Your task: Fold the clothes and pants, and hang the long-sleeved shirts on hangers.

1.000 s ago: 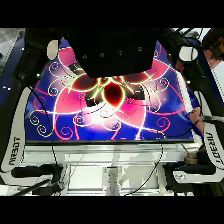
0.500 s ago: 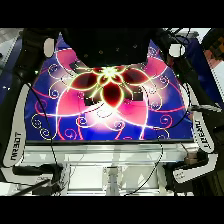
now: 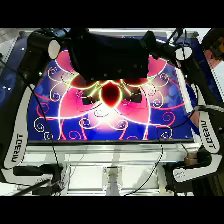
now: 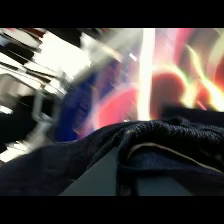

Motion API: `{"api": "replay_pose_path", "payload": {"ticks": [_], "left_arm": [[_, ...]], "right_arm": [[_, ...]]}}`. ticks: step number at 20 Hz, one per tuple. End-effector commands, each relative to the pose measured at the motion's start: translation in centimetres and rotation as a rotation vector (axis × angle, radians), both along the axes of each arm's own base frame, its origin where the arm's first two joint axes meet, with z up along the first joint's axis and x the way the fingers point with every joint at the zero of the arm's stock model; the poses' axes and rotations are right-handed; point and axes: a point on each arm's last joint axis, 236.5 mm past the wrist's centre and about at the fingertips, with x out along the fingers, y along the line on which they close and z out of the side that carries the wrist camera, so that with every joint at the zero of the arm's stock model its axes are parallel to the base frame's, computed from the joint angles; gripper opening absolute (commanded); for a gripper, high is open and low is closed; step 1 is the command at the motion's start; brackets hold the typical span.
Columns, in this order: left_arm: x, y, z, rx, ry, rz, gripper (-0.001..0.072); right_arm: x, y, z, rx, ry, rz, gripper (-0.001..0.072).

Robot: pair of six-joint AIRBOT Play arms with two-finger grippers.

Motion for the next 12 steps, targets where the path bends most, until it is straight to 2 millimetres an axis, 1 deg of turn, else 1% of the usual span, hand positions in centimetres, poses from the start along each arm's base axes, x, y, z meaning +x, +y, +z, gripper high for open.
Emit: {"api": "replay_pose_path", "payload": {"ticks": [1, 2, 4, 6, 8, 10, 12], "left_arm": [[-2.5, -1.5, -3.0, 0.183, 0.101, -0.058, 0.0002], [-3.3, -1.7, -3.8, 0.241, 0.131, -0.058, 0.0002], [-5.0, -2.1, -4.9, 0.344, 0.175, -0.077, 0.0002], [-6.4, -3.1, -5.4, 0.34, 0.19, -0.101, 0.0002], [-8.4, -3.7, -6.7, 0.318, 0.231, -0.108, 0.0002], [-11.2, -4.3, -8.3, 0.311, 0.273, -0.134, 0.0003], [-14.5, -4.6, -9.8, 0.279, 0.304, -0.148, 0.0002]], "right_arm": [[-4.2, -1.5, -4.9, -0.085, 0.174, -0.004, 0.0027], [-5.6, -1.8, -6.0, -0.107, 0.2, 0.0, 0.0027], [-9.1, -2.4, -8.2, -0.14, 0.258, 0.01, 0.0028], [-12.3, -3.0, -10.2, -0.154, 0.301, 0.006, 0.0028], [-15.3, -3.4, -11.9, -0.163, 0.342, 0.012, 0.0028], [-17.6, -3.6, -12.4, -0.164, 0.353, 0.012, 0.0028], [-19.4, -3.7, -12.4, -0.164, 0.353, 0.018, 0.0028]]}}
